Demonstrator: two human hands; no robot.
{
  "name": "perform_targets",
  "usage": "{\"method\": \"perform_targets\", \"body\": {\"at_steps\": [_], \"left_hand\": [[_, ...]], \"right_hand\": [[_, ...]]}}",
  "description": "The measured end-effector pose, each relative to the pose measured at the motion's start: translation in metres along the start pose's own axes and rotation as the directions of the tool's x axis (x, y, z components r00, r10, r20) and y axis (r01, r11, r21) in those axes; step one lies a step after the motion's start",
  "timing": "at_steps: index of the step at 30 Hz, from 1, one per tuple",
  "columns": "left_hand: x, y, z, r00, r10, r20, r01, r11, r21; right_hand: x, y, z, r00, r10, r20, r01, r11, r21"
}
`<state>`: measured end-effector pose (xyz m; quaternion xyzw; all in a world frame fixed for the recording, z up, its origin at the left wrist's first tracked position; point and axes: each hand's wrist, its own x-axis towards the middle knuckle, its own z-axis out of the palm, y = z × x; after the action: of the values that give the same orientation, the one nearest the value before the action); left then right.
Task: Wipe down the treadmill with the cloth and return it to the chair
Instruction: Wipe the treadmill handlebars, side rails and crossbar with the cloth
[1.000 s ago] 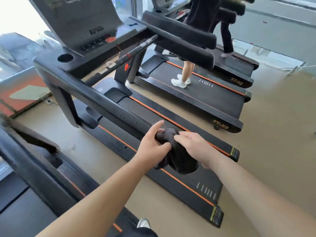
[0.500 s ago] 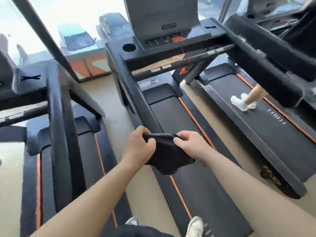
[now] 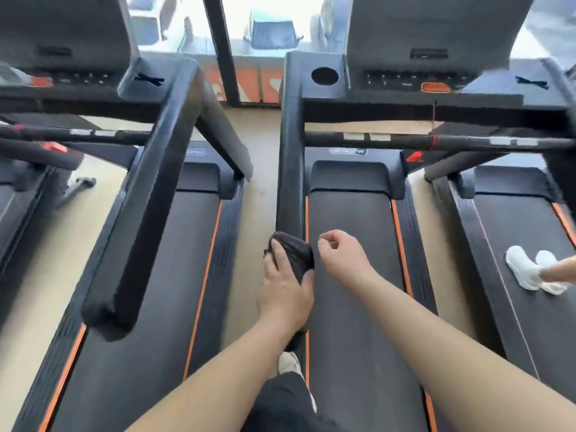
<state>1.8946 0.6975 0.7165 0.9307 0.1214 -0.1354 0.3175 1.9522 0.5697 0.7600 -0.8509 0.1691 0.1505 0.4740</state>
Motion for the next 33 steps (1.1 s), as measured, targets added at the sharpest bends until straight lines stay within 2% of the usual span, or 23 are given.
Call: {"method": "perform_targets", "body": {"at_steps": [6, 8, 12, 15, 19, 22, 26, 28, 30, 33], "left_hand": [[0.068, 0.026, -0.012, 0.998, 0.029, -0.050, -0.028, 1.000, 0.013], [0.064, 0.020, -0.013, 0.994, 0.088, -0.060, -0.088, 0.996, -0.006], [0.008, -0.005, 0.004, 0.991, 0.124, -0.053, -0.121, 0.992, 0.047], [0.003, -0.009, 0.009, 0.993, 0.089, -0.081, -0.087, 0.996, 0.028], [0.043, 0.012, 0.005, 0.995, -0.040, -0.090, 0.046, 0.997, 0.067], [0.059, 0.029, -0.001, 0.983, -0.133, -0.129, 0.144, 0.986, 0.083], [0.023, 0.035, 0.018, 0.942, -0.217, -0.256, 0.272, 0.941, 0.202], [-0.011, 0.027, 0.038, 0.902, -0.195, -0.385, 0.317, 0.905, 0.283], [-0.036, 0.019, 0.052, 0.868, -0.157, -0.471, 0.322, 0.900, 0.294], [-0.019, 0.026, 0.037, 0.854, -0.304, -0.422, 0.415, 0.888, 0.199]], "right_hand": [[0.044, -0.027, -0.019, 0.990, -0.076, 0.116, 0.095, 0.982, -0.163], [0.054, -0.034, -0.024, 0.983, -0.120, 0.137, 0.148, 0.966, -0.212], [0.071, -0.042, -0.032, 0.946, -0.230, 0.227, 0.298, 0.893, -0.337], [0.092, -0.041, -0.033, 0.899, -0.319, 0.299, 0.420, 0.819, -0.390], [0.111, -0.032, -0.038, 0.823, -0.427, 0.376, 0.559, 0.727, -0.399], [0.121, -0.030, -0.047, 0.709, -0.540, 0.453, 0.704, 0.574, -0.417], [0.136, -0.042, -0.052, 0.444, -0.664, 0.602, 0.891, 0.251, -0.379], [0.140, -0.049, -0.049, 0.335, -0.642, 0.690, 0.933, 0.127, -0.336], [0.140, -0.052, -0.044, 0.255, -0.575, 0.778, 0.955, 0.023, -0.297], [0.138, -0.060, -0.038, 0.198, -0.497, 0.845, 0.953, -0.104, -0.285]]}}
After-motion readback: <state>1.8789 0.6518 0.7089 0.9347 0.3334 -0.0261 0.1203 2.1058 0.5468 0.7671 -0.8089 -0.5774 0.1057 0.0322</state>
